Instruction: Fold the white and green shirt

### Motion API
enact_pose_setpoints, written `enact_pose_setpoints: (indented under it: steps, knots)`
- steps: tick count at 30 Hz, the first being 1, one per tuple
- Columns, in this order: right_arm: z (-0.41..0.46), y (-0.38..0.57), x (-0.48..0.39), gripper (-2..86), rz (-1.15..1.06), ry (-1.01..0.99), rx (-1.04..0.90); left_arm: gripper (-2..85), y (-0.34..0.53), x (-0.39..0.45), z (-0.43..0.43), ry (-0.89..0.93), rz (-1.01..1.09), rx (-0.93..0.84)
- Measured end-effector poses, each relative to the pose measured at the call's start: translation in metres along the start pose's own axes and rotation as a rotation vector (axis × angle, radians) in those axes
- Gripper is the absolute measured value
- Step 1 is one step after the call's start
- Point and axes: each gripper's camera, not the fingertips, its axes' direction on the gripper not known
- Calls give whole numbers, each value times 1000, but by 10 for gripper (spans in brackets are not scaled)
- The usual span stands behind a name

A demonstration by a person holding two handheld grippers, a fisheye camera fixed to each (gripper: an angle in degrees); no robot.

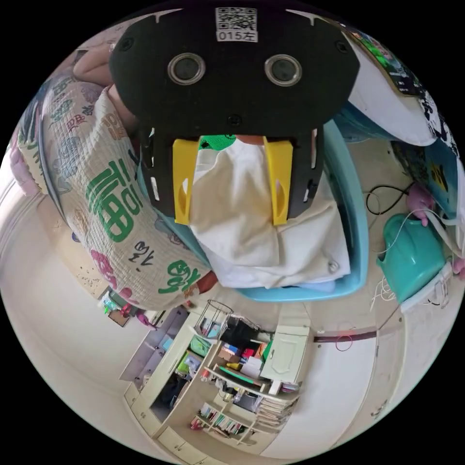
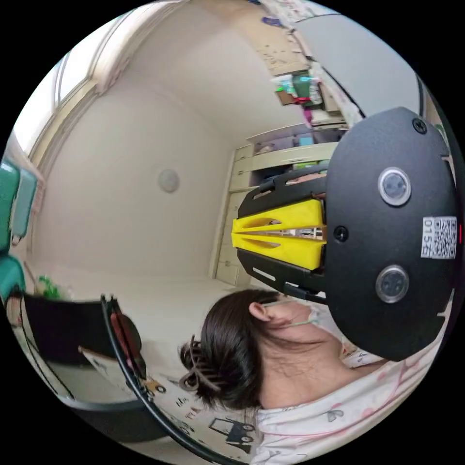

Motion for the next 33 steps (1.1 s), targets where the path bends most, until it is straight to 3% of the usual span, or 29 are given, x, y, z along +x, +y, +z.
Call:
enact_pose_setpoints:
  steps: [2, 4, 11, 16, 23, 28, 33]
  knots:
    - [21, 15, 32, 119, 92, 23, -60, 137, 3, 4, -6, -39, 27, -32]
    - [50, 29, 66, 126, 173, 43, -126, 91, 6, -1, -6, 32, 58, -131]
    - [127, 43, 139, 140, 360, 10, -263, 61, 43, -66, -60, 199, -20, -84]
    - [195, 57, 147, 148, 383, 18, -295, 56, 79, -91, -136, 704, 20, 65]
    - [288, 78, 119, 155, 244, 16, -494, 56, 87, -47, -257, 971, 296, 195]
    - [327, 103, 106, 158, 168, 199, -545, 55, 97, -35, -344, 1340, 378, 353]
    - [359, 119, 108, 160, 185, 223, -546, 55, 107, 54, -388, 1440, 594, 278]
